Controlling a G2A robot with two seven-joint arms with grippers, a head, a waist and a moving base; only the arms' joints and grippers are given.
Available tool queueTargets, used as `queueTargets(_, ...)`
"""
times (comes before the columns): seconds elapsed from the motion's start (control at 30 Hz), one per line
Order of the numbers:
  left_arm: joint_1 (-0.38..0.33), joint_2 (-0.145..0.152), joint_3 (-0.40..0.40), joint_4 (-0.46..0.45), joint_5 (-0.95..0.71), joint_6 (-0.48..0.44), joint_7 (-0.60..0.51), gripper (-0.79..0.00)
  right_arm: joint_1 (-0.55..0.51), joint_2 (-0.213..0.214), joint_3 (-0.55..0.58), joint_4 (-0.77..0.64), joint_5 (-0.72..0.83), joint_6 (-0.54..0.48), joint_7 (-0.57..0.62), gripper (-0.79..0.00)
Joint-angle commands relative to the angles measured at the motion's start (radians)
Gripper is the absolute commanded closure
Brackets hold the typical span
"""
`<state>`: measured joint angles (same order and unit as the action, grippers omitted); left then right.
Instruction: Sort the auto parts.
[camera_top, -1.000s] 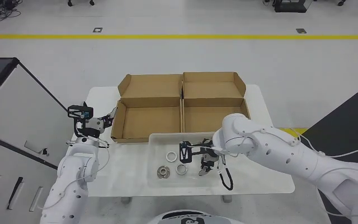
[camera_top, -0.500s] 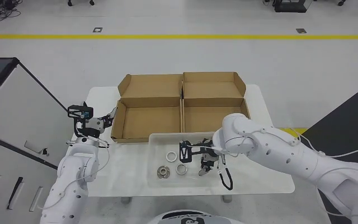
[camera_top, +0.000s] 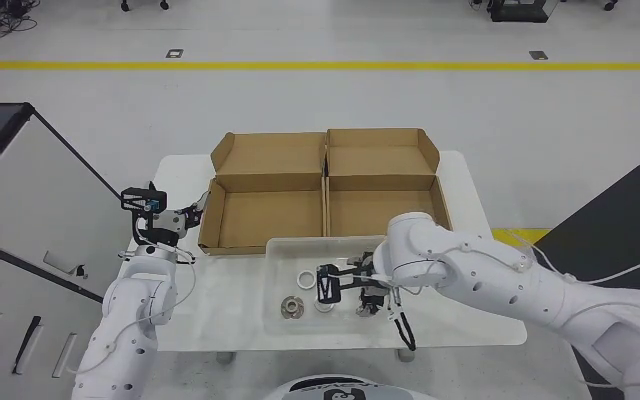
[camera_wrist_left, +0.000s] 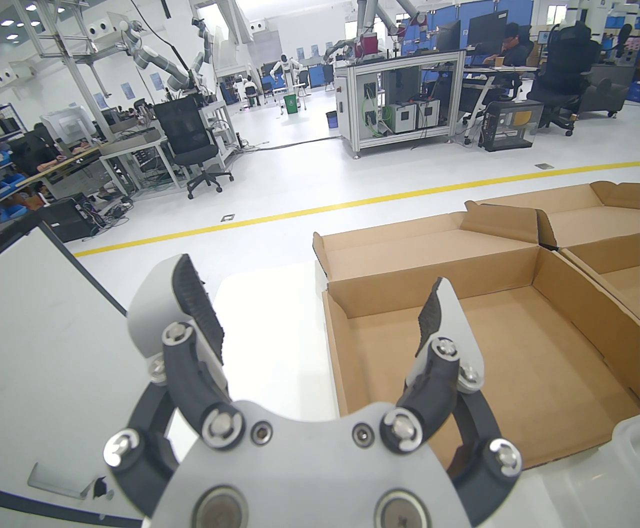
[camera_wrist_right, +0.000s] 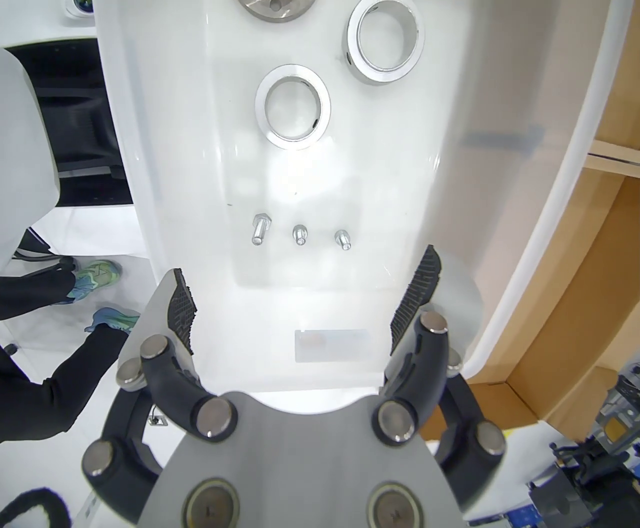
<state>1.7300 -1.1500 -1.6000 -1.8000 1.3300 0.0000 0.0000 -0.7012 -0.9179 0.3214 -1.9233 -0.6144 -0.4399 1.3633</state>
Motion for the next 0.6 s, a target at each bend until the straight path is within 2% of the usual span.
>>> queueTargets(0.0, 0.0, 0.0, 0.0, 0.0, 0.0, 0.0, 0.0, -0.785, 0.003, -0.01, -0.008, 0.003, 0.002, 0.005, 0.006, -0.625)
queueTargets(0.07, 0.0, 0.0, 0.0, 0.0, 0.0, 0.0, 0.0, -0.785, 0.005, -0.018, -0.014, 0.008, 0.004, 0.009, 0.008, -0.388)
queueTargets(0.3, 0.0, 0.0, 0.0, 0.0, 0.0, 0.0, 0.0, -0.785, 0.002, -0.04, -0.031, 0.038, 0.018, 0.006, 0.017, -0.354)
queueTargets(0.57, 0.0, 0.0, 0.0, 0.0, 0.0, 0.0, 0.0, -0.785, 0.004, -0.058, -0.047, 0.077, 0.035, 0.01, 0.027, -0.354)
